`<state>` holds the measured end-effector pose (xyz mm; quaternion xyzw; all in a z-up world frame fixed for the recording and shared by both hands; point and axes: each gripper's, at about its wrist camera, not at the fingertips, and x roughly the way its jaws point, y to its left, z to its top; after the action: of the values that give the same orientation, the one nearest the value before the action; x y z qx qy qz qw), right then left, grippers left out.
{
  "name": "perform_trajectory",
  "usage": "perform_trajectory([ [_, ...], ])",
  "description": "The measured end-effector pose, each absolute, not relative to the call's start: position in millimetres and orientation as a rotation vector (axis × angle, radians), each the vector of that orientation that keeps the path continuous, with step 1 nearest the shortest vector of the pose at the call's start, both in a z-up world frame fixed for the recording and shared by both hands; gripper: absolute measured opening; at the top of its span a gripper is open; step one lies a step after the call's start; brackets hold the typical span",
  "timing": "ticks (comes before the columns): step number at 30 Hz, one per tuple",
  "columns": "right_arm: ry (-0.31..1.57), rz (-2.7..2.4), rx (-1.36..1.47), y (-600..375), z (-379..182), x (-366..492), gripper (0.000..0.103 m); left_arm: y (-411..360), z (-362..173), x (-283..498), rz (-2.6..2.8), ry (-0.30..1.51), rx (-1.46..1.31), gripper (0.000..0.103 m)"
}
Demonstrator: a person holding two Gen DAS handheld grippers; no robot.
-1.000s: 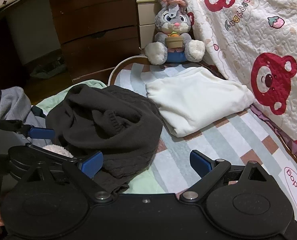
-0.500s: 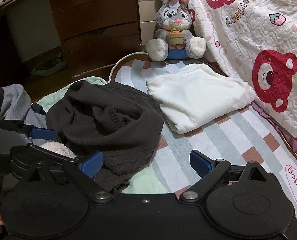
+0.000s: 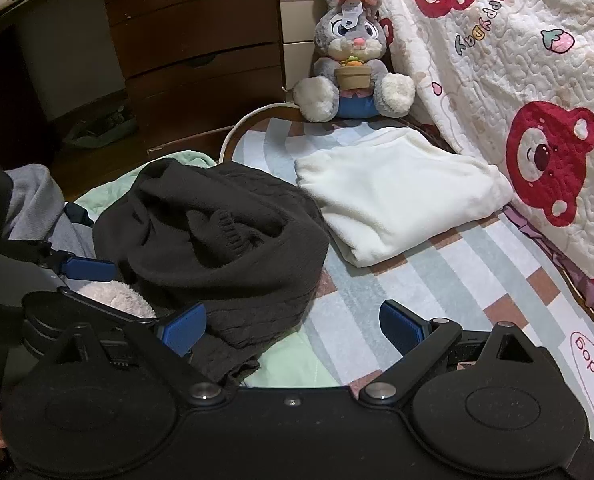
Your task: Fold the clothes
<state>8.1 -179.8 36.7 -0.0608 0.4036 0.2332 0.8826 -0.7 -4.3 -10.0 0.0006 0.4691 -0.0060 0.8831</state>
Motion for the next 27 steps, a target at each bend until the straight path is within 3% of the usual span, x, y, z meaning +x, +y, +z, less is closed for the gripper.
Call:
perform_trajectory([
  [27, 0.847, 0.493, -0.119, -180.7, 35.9, 7.8, 0.096, -0.1, -4.6, 1.3, -0.021, 0.986, -0.008, 0.103],
])
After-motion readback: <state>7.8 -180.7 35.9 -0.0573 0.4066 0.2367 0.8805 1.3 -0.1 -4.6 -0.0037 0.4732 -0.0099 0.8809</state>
